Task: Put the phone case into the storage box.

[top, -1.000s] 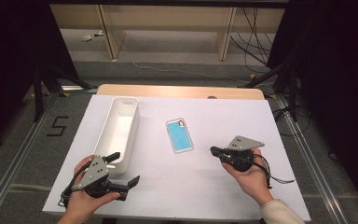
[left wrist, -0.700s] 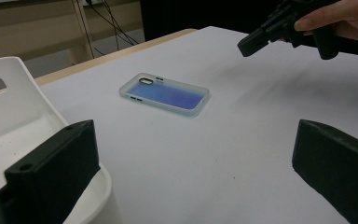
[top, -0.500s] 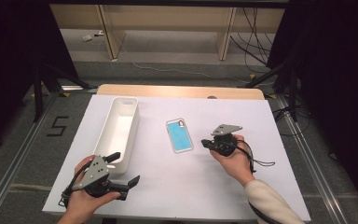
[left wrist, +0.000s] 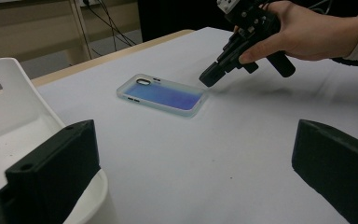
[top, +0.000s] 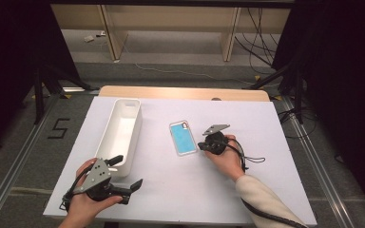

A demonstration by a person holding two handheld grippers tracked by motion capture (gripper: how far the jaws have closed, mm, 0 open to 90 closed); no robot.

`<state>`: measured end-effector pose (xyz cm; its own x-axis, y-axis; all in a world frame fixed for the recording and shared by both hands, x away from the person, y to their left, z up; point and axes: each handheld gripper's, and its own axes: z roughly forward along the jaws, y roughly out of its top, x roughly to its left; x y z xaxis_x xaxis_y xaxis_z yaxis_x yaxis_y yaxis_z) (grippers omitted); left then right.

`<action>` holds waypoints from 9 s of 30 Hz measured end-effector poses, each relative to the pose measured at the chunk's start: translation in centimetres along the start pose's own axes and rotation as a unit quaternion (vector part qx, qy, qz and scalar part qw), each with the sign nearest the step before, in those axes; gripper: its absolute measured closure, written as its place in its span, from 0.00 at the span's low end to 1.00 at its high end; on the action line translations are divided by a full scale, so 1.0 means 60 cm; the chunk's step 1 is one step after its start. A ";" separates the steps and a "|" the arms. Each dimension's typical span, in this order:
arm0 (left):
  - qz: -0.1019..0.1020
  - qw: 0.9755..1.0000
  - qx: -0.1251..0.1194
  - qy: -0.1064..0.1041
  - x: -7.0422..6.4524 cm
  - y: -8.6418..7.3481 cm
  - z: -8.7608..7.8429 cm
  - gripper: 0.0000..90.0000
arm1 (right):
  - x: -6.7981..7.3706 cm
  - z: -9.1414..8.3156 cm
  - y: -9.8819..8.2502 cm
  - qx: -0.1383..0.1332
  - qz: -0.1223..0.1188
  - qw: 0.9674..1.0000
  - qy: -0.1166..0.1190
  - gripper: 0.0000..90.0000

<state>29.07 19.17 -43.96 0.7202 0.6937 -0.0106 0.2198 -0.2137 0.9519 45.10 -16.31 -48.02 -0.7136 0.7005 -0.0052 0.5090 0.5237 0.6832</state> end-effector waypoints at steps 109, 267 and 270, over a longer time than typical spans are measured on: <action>0.006 1.000 0.000 -0.009 -0.003 0.000 -0.002 0.02 | 0.110 0.064 0.124 0.229 -0.361 0.903 0.038 0.74; -0.023 1.000 0.008 0.006 -0.015 0.020 0.016 0.11 | 0.180 -0.103 0.028 0.079 -0.429 0.899 0.026 0.99; -0.030 0.999 0.009 0.003 -0.019 0.029 0.024 0.13 | 0.181 -0.105 0.029 0.078 -0.446 0.891 0.028 0.99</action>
<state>29.58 17.00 -42.72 0.7014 0.7097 -0.0661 0.2750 -0.1840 0.9437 35.20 -10.82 -42.28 -0.8889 -0.0510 -0.4553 -0.2152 0.9238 0.3168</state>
